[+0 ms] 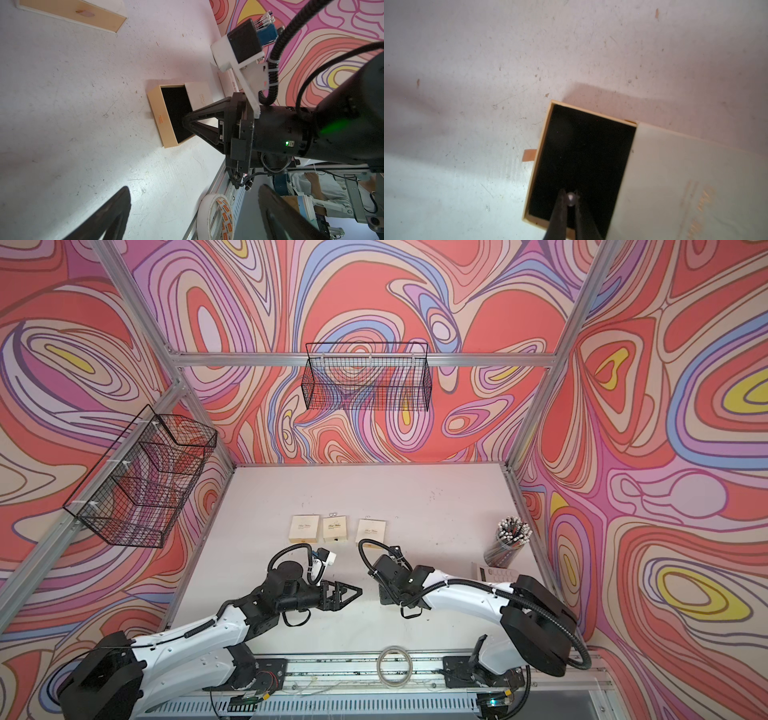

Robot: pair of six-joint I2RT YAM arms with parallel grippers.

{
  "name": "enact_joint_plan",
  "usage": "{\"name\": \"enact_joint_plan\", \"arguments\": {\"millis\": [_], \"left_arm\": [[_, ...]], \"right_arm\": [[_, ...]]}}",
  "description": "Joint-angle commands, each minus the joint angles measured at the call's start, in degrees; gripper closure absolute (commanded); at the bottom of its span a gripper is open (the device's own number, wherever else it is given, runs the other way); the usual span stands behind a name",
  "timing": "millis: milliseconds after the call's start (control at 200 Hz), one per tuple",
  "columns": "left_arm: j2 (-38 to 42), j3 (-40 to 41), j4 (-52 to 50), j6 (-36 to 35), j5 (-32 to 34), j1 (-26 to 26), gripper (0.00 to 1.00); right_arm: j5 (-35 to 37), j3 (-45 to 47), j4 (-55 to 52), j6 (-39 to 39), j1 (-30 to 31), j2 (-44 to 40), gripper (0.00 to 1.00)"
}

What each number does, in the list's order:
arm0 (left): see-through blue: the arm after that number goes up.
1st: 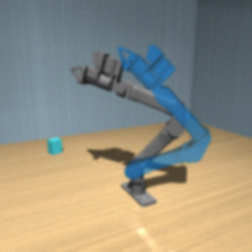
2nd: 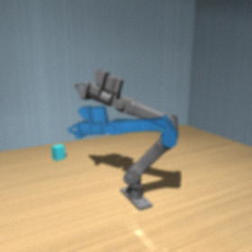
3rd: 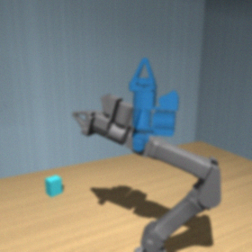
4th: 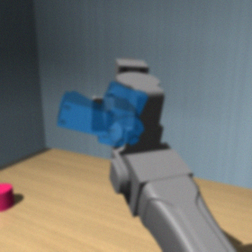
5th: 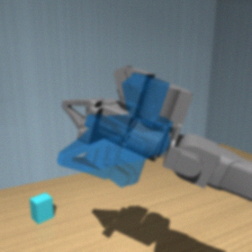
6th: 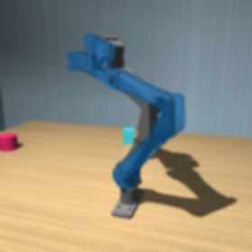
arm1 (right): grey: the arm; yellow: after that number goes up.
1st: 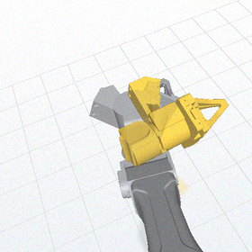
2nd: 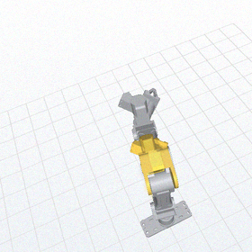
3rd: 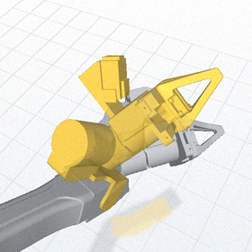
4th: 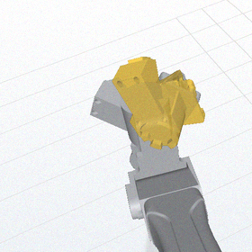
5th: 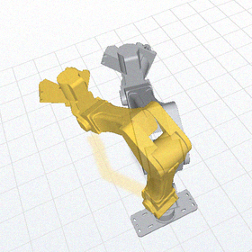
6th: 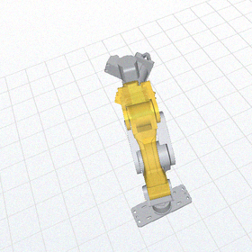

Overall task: Take out the earrings from the drawer-style jewelry box
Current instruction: Pick up the earring from the drawer, then place the earring at the center of the board.

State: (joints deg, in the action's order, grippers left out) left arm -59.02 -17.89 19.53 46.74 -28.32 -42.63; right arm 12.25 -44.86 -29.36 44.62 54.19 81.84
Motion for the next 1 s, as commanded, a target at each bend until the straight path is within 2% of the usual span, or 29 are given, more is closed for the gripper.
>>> {"name": "enact_joint_plan", "arguments": {"millis": [0,285,526,786,996], "left_arm": [[-0.08,-0.12,1.21,-0.11,-0.16,0.27,0.04],[0.39,-0.4,0.34,-0.41,-0.09,0.27,0.04],[0.53,-0.52,0.05,-0.6,-0.07,0.29,0.04],[0.66,-0.53,-0.11,-0.55,0.1,0.27,0.05],[0.67,-0.17,0.43,-0.17,0.2,0.27,0.04]], "right_arm": [[2.25,-1.94,-1.29,0.1,0.21,-1.51,0.98],[1.89,-4.16,-0.44,-1.99,-0.86,0.28,0.99],[0.48,-6.07,1.4,-4.21,-4.37,0.6,0.99],[-2.47,-8.91,4.78,-8.9,-13.47,2.5,1.0],[-4.64,-13.56,7.92,-12.68,-21.9,7.94,1.0]]}}
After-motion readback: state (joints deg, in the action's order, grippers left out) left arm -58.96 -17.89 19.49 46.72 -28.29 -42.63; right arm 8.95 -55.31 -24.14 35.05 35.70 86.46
